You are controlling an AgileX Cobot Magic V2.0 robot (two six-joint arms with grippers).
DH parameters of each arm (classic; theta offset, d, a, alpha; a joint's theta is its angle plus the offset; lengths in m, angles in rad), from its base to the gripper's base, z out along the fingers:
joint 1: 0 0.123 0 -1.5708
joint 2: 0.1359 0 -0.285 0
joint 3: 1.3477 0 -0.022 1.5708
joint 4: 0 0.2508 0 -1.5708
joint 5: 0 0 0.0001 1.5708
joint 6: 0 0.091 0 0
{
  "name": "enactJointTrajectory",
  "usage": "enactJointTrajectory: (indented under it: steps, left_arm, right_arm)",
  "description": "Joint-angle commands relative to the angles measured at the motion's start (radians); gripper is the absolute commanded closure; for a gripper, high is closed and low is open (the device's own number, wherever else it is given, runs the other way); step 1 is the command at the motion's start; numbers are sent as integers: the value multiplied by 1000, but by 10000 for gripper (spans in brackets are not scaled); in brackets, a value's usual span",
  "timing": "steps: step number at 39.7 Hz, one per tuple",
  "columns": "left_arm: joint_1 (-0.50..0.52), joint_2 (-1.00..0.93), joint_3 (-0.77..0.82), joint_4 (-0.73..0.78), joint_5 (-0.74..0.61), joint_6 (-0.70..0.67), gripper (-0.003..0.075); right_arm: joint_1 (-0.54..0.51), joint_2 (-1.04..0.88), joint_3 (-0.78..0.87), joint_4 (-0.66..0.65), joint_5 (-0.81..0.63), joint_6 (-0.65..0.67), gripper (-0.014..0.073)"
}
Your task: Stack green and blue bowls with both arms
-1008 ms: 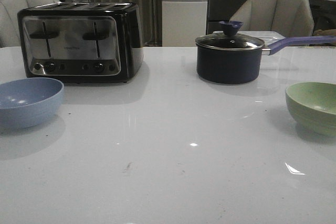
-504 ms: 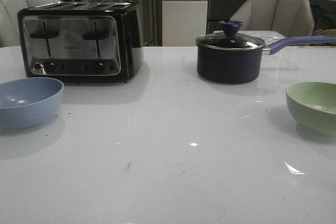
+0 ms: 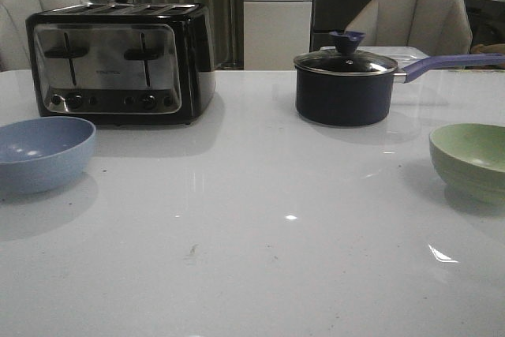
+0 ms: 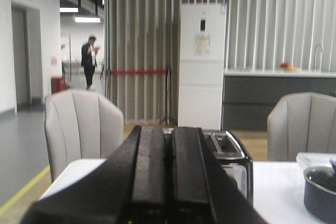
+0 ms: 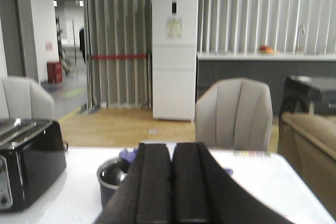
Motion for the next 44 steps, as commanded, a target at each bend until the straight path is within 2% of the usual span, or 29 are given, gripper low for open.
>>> enactJointTrajectory:
  steps: [1,6,19,36,40,42,44]
  left_arm:
    - [-7,102,-123,-10,61,-10,622]
    - [-7,200,-186,-10,208,-10,622]
    - [-7,390,-181,-10,439,-10,622]
    - [-7,521,-181,-10,438,-10,622]
    - [-7,538,-181,-10,438,-10,611]
    - [-7,547,-181,-10,438,-10,580]
    - [-7,555,-181,-10,438,-10,515]
  right_arm:
    - [-4,103,-100,1,31,0,566]
    - [-4,194,-126,1,112,0,566]
    - [-4,393,-126,0,406,0,566]
    - [-4,553,-116,-8,498,0,559]
    - [-4,563,-116,-8,494,0,455]
    - [-4,568,-116,-8,488,0,345]
    - [-4,569,-116,-13,482,-1,238]
